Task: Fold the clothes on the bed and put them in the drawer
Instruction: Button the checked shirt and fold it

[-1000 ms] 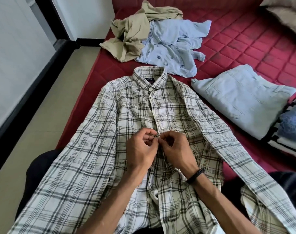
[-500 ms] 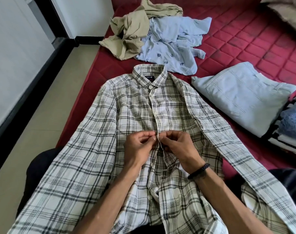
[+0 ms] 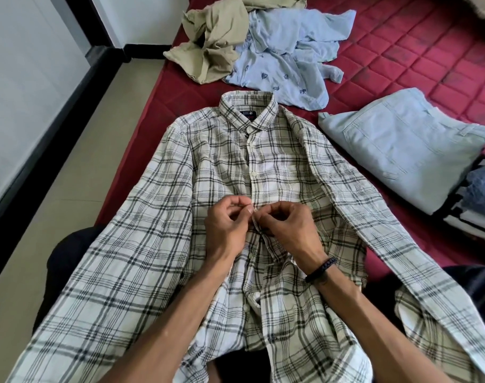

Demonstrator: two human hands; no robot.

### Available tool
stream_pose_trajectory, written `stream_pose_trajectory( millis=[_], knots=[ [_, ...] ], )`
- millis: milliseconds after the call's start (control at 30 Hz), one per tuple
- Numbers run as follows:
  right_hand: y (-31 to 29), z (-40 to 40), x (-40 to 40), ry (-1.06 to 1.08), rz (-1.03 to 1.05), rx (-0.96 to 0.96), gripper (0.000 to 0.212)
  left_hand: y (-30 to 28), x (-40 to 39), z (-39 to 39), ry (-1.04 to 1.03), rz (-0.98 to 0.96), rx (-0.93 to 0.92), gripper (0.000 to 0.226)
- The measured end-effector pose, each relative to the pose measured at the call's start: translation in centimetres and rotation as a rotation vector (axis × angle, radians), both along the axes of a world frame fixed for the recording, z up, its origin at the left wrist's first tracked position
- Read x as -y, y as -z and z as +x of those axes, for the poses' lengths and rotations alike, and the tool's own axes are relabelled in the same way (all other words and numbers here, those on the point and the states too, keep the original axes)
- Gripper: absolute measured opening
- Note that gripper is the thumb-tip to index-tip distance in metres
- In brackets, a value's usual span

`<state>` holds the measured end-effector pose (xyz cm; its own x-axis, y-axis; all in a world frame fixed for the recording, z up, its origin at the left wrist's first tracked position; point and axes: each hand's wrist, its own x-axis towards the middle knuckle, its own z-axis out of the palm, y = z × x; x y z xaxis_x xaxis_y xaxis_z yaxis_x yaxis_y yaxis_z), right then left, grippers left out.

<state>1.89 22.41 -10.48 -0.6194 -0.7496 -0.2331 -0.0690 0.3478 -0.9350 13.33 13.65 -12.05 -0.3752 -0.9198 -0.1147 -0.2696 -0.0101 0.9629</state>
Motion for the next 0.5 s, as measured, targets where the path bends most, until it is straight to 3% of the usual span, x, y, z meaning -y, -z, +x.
stream_pose_trajectory(
  millis=[100, 300, 500],
  knots=[
    [-0.16, -0.06, 0.14, 0.003, 0.005, -0.02, 0.012, -0.17, -0.12, -0.23, 0.005, -0.012, 0.021, 0.024],
    [-0.01, -0.23, 0.38, 0.01, 0.04, -0.046, 0.016, -0.48, -0.08, -0.49, 0.043, 0.007, 0.015, 0.019],
    [0.15, -0.49, 0.42, -0.092, 0.035, -0.267, 0.017, 0.42, 0.39, -0.3, 0.05, 0.005, -0.016, 0.016]
  ],
)
